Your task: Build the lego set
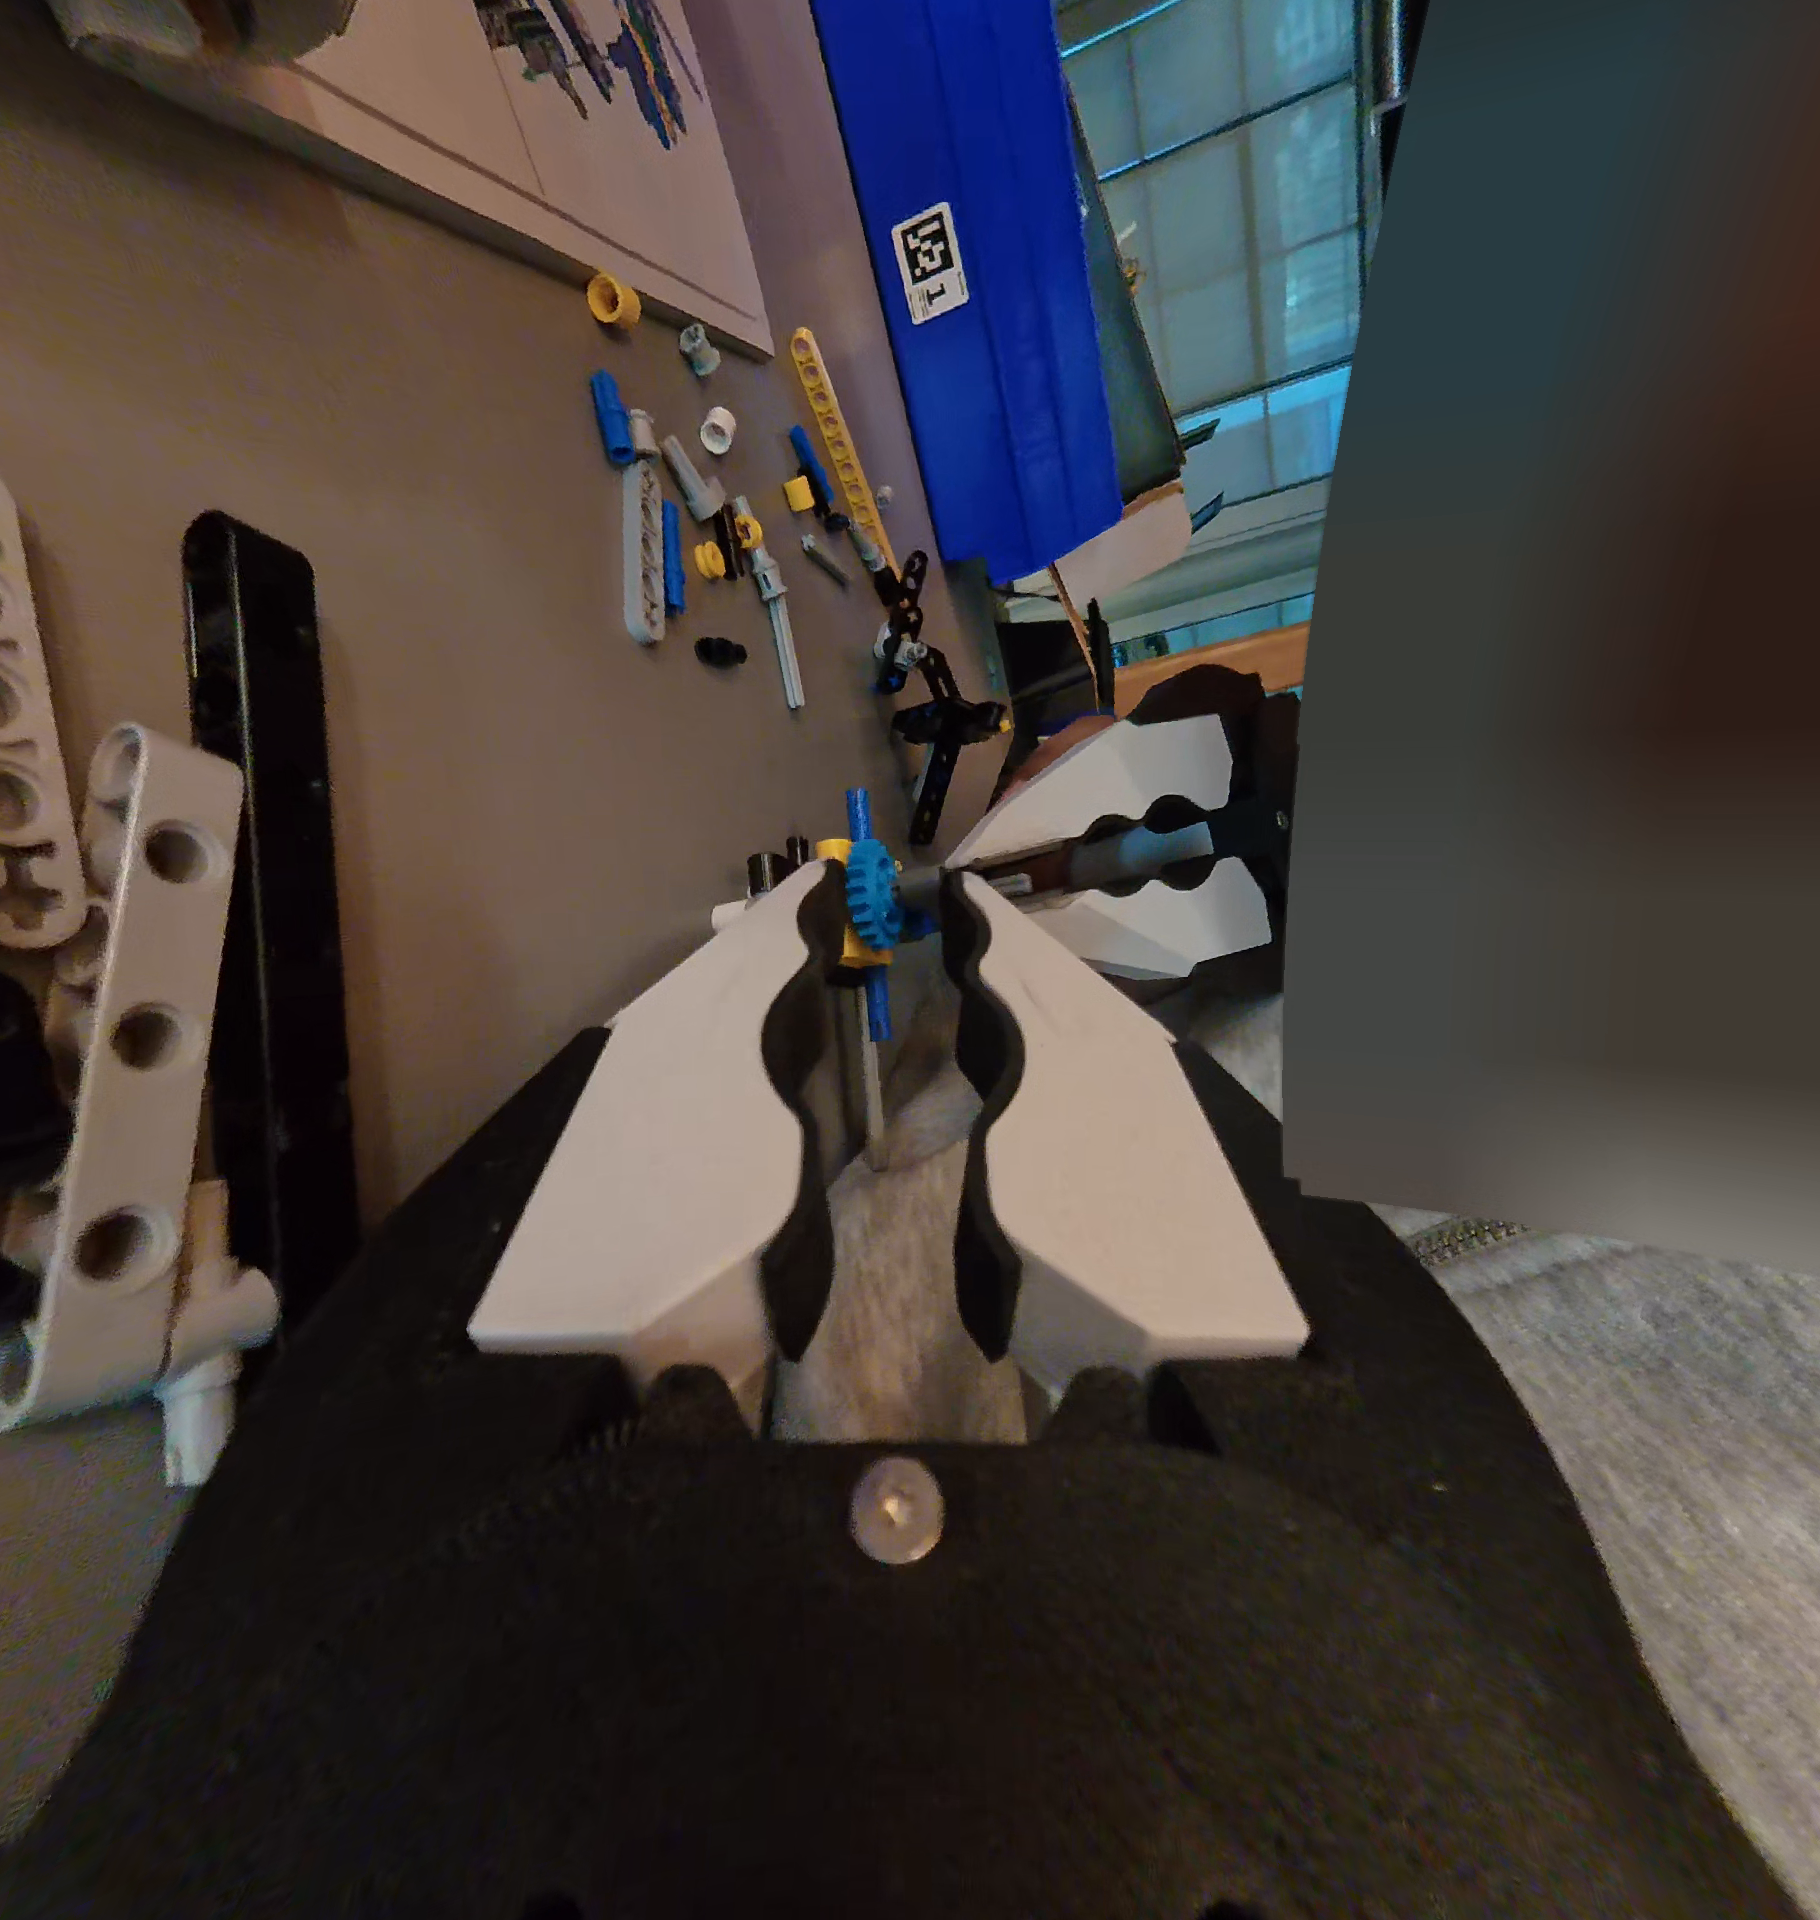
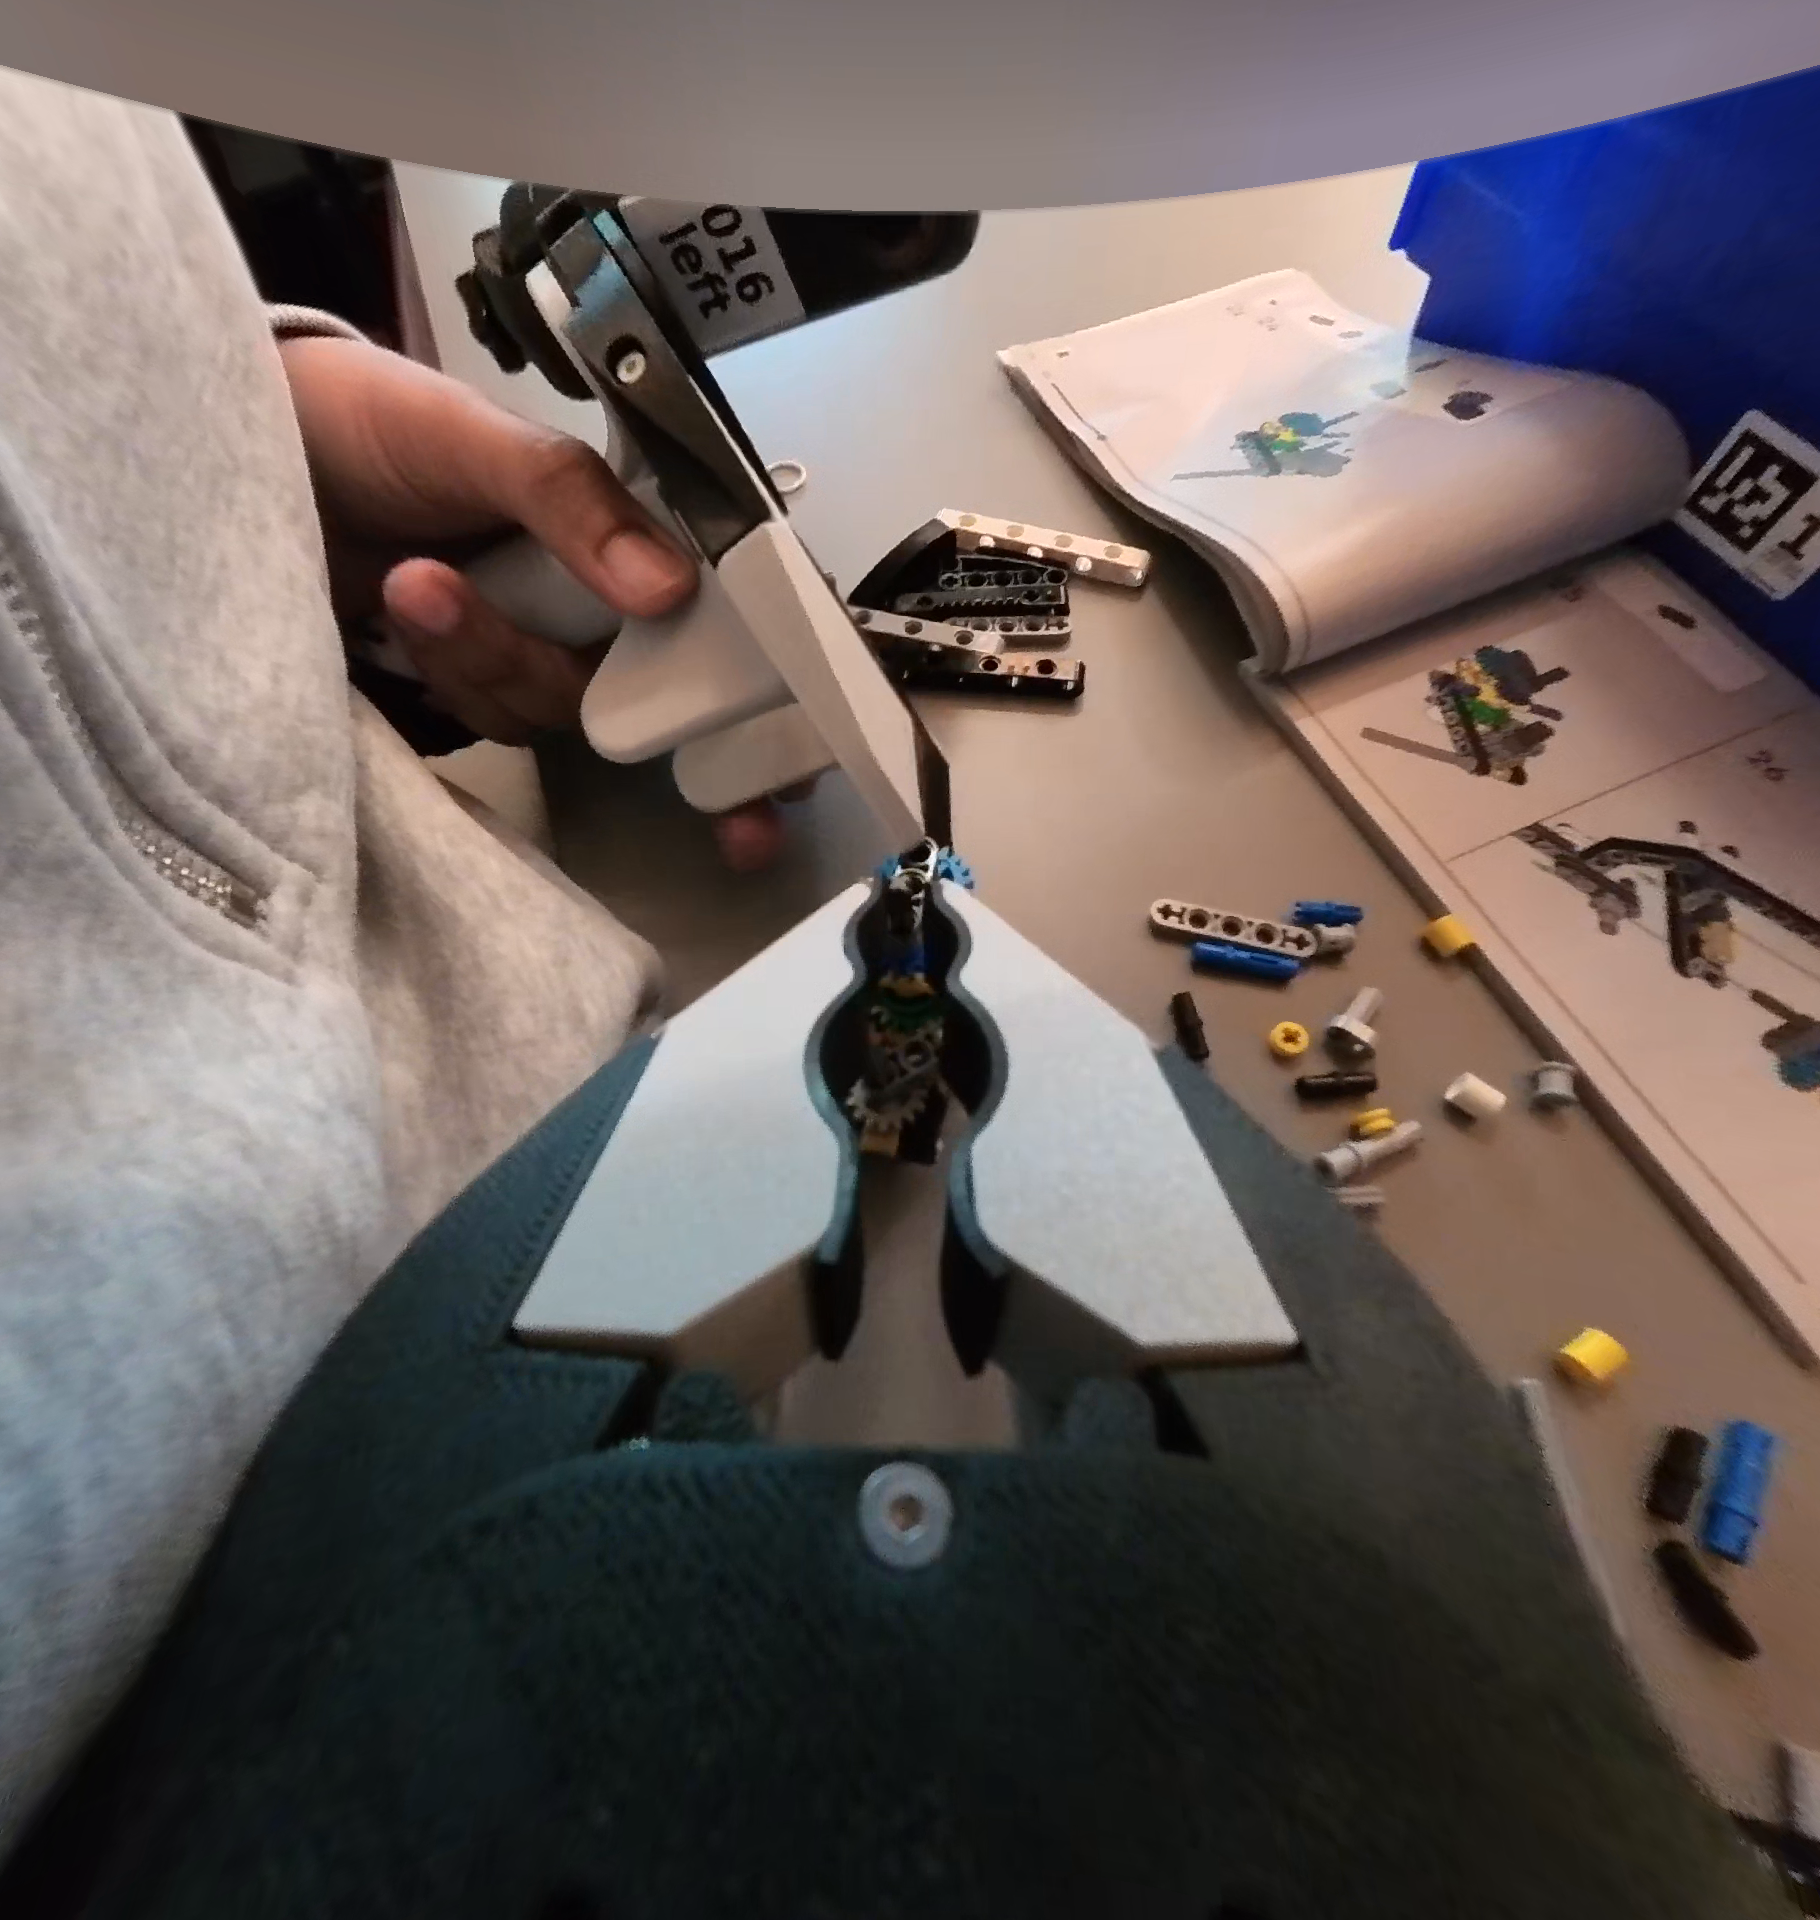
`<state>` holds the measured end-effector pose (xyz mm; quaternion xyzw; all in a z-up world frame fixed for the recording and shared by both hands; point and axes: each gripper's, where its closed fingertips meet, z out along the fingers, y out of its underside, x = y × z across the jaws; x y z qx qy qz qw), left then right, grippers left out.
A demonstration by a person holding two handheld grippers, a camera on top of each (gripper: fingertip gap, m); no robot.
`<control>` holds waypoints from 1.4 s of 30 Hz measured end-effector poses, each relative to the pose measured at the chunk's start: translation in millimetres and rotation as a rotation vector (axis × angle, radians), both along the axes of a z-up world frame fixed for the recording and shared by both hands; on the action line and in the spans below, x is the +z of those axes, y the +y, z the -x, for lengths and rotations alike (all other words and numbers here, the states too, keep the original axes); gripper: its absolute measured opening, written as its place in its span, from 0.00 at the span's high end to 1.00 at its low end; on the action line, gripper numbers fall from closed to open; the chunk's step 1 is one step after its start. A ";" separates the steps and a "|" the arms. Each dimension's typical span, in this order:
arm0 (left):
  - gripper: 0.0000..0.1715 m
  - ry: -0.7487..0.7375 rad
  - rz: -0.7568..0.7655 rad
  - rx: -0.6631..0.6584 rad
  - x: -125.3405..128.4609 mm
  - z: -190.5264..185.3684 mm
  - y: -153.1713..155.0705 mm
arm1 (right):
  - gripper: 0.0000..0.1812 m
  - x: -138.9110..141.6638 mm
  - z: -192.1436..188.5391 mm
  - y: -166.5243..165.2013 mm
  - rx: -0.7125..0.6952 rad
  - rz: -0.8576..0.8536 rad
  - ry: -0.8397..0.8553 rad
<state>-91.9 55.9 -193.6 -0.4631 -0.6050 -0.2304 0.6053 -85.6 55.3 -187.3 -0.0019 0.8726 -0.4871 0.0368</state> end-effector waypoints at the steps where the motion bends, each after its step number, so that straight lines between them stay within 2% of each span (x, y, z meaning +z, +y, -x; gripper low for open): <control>1: 0.90 -0.002 -0.005 0.003 0.0 0.1 0.1 | 0.97 -0.2 0.2 0.1 -0.003 -0.002 -0.017; 13: 0.90 0.009 -0.011 0.016 -0.6 1.2 0.4 | 0.97 -1.4 1.5 1.1 -0.038 -0.025 -0.118; 26: 0.89 0.072 0.046 0.021 0.6 -1.3 -0.7 | 0.97 -0.2 1.2 1.9 -0.050 -0.038 -0.111; 32: 0.88 0.121 0.139 0.001 -2.7 -3.1 5.1 | 0.97 -0.8 2.6 2.1 -0.064 -0.128 -0.104; 38: 0.86 0.150 0.158 -0.002 -1.4 -3.9 6.0 | 0.97 -2.6 4.3 2.1 -0.084 -0.259 -0.097; 42: 0.85 0.180 0.193 -0.021 -1.5 -6.7 9.6 | 0.97 -5.9 5.2 5.0 -0.079 -0.365 -0.031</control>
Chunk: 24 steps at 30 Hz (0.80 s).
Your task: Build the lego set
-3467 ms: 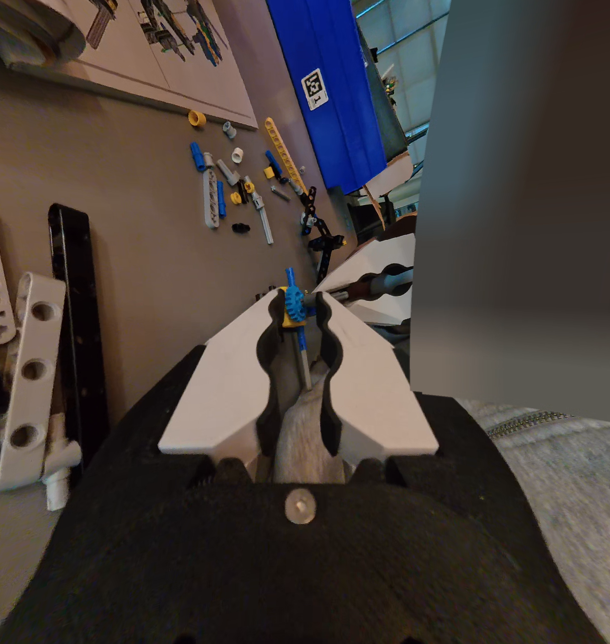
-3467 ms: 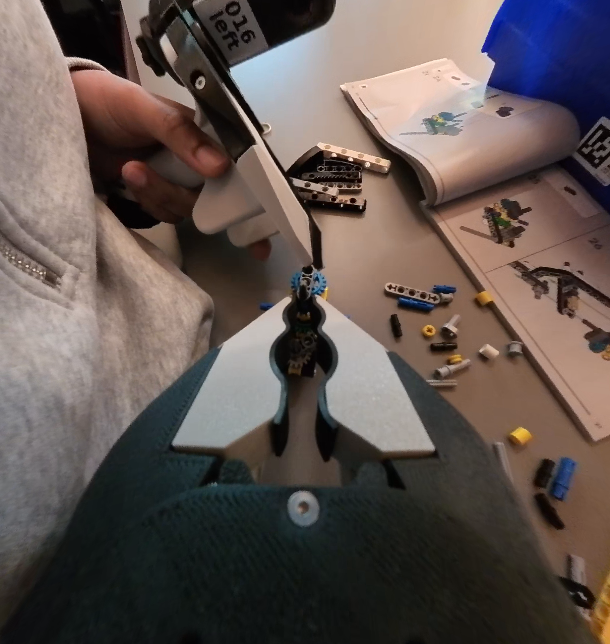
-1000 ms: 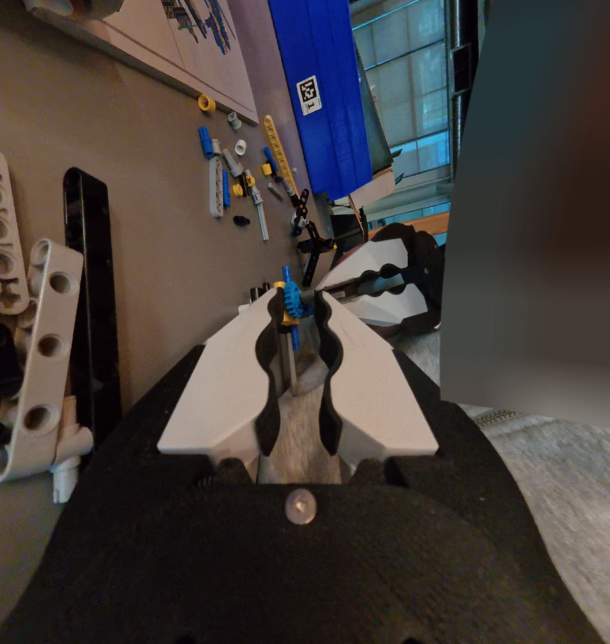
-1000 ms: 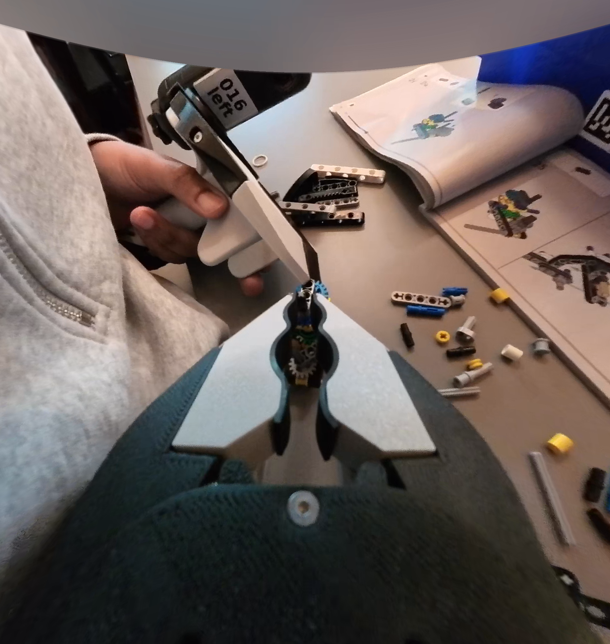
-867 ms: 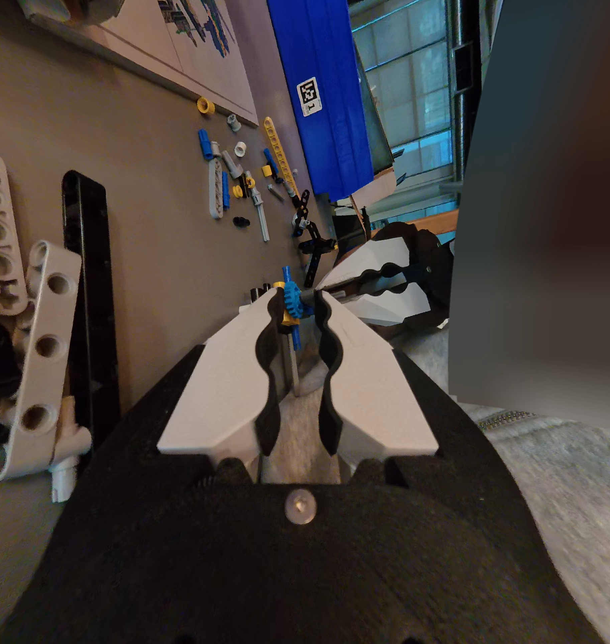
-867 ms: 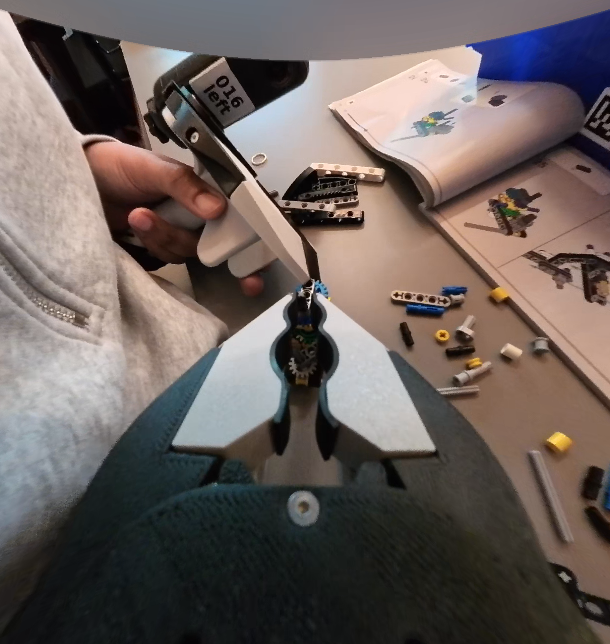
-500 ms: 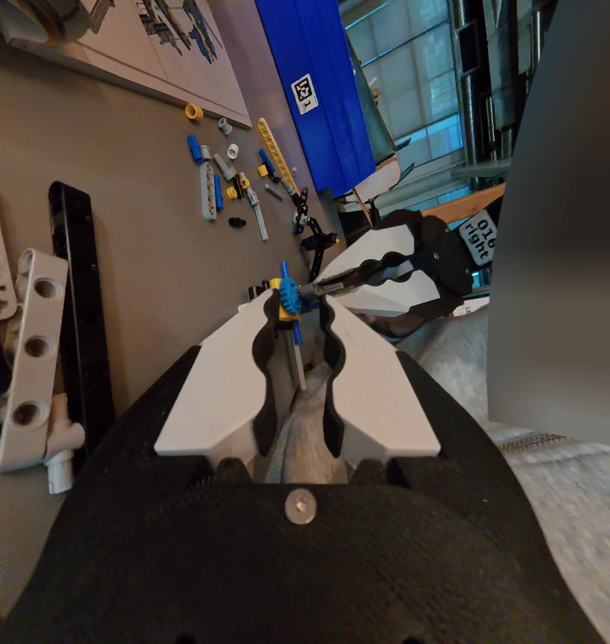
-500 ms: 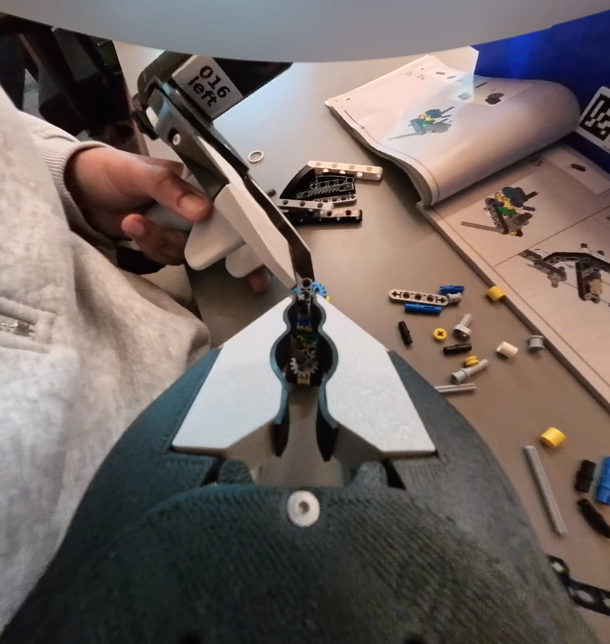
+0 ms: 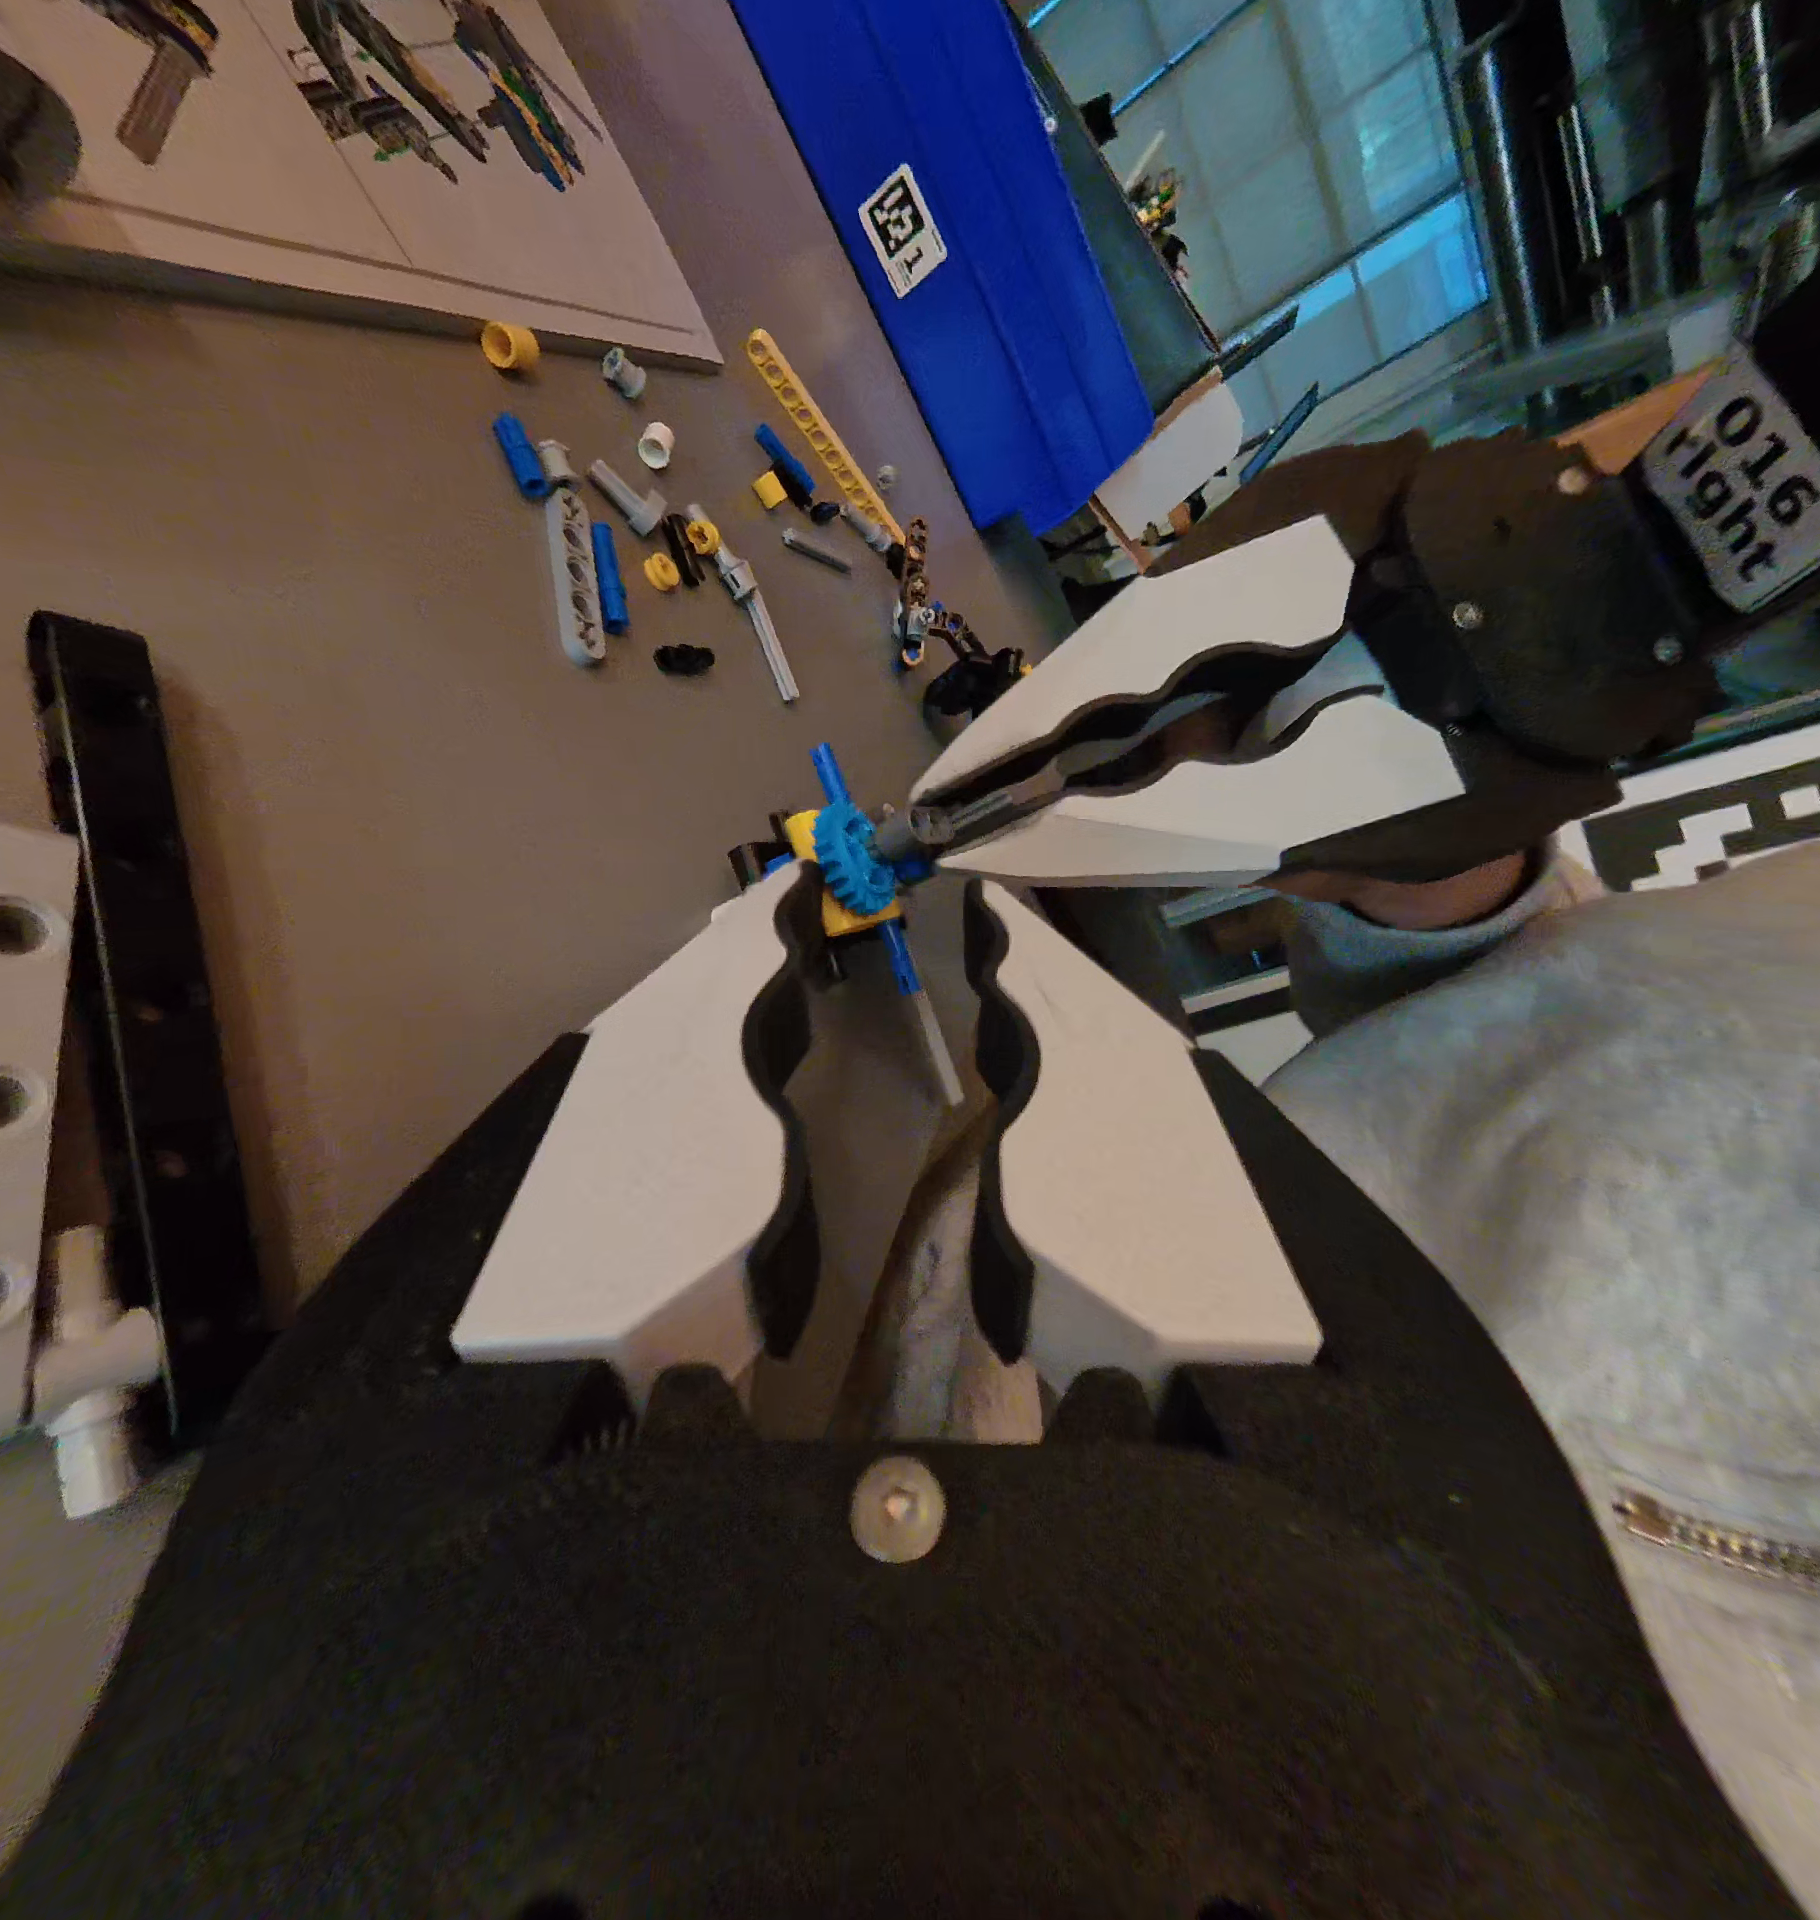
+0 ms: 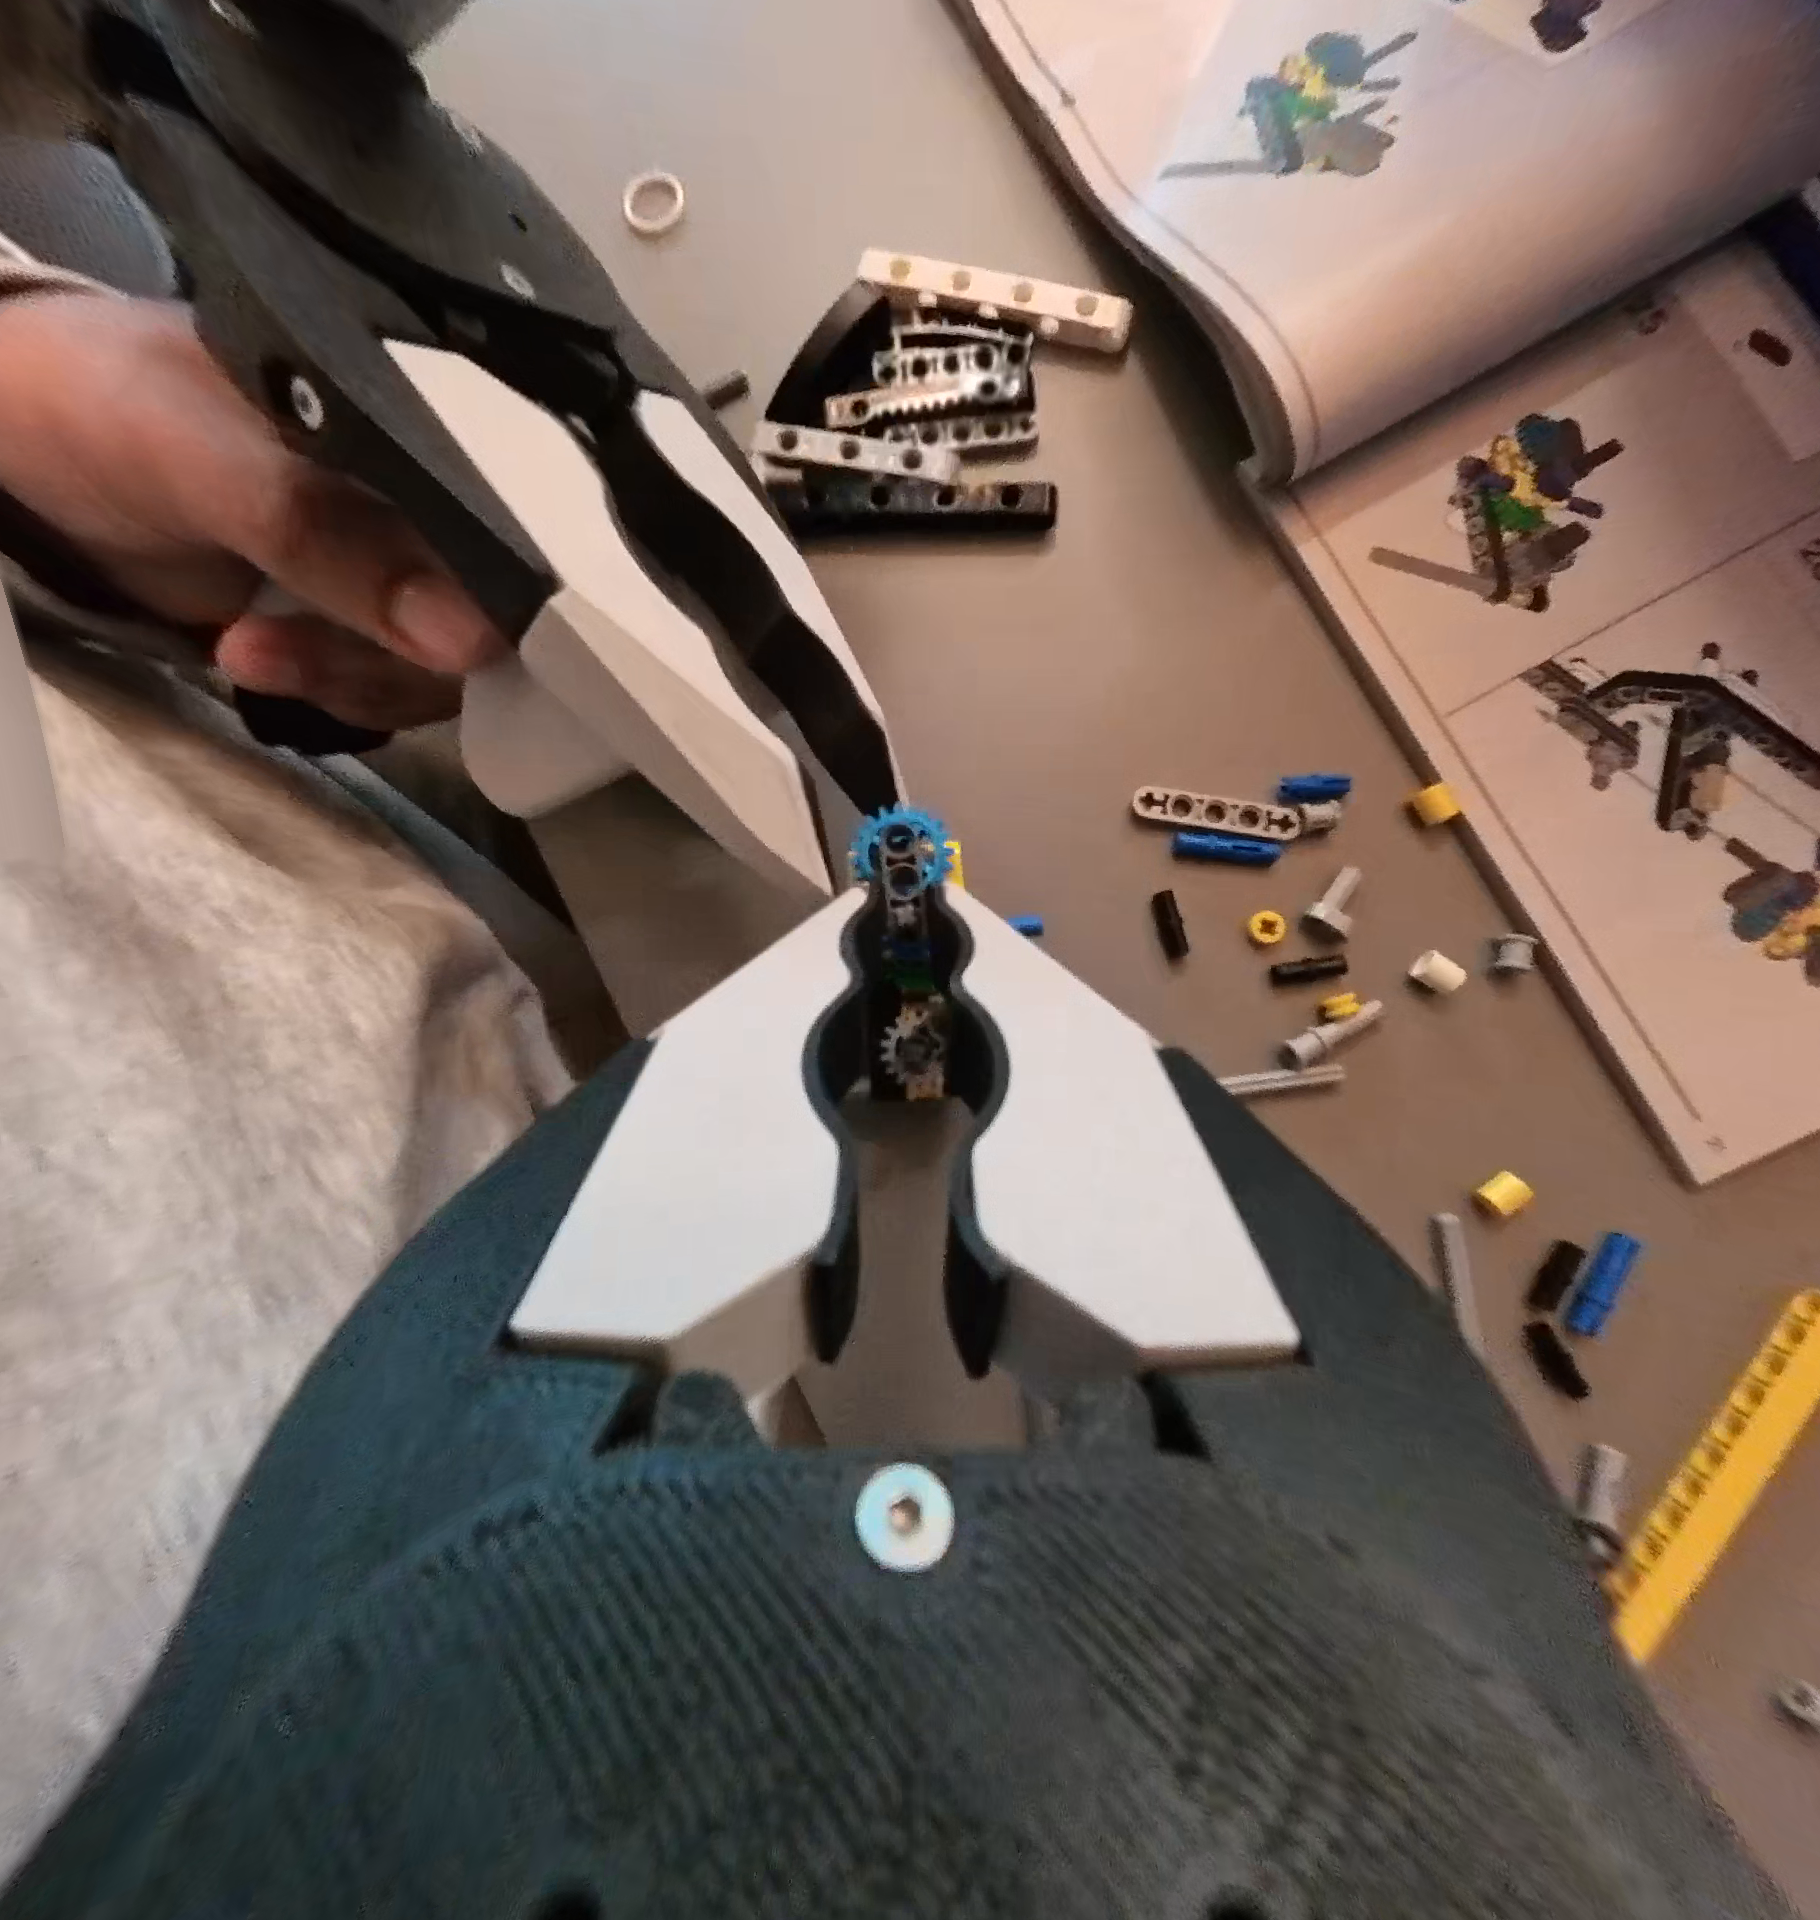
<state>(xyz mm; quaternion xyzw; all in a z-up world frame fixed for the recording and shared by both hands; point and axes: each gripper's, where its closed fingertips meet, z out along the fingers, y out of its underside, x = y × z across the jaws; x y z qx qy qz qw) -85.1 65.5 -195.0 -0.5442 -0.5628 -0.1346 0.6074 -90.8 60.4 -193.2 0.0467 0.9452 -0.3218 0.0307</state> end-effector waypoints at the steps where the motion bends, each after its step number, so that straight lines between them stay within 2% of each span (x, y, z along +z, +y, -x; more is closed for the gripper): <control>1: 0.86 0.004 0.006 -0.004 -0.1 -0.7 0.7 | 0.96 -1.4 0.0 1.1 0.009 -0.026 0.016; 7: 0.88 -0.002 -0.011 -0.040 0.1 -13.6 8.9 | 0.94 -6.2 -5.1 9.0 0.091 -0.165 0.102; 12: 0.87 -0.026 -0.040 -0.058 -1.8 -20.1 11.1 | 0.88 0.5 -6.6 11.2 0.172 -0.243 0.210; 16: 0.88 -0.027 -0.027 -0.077 -3.9 -23.5 11.8 | 0.90 8.8 -15.4 8.6 0.251 -0.292 0.140; 20: 0.90 -0.043 -0.036 -0.075 -5.1 -23.1 10.0 | 0.97 13.9 -16.8 5.0 0.376 -0.346 0.116; 24: 0.91 -0.072 -0.071 -0.067 -4.8 -20.8 7.9 | 0.96 7.3 -11.2 5.3 0.439 -0.419 0.086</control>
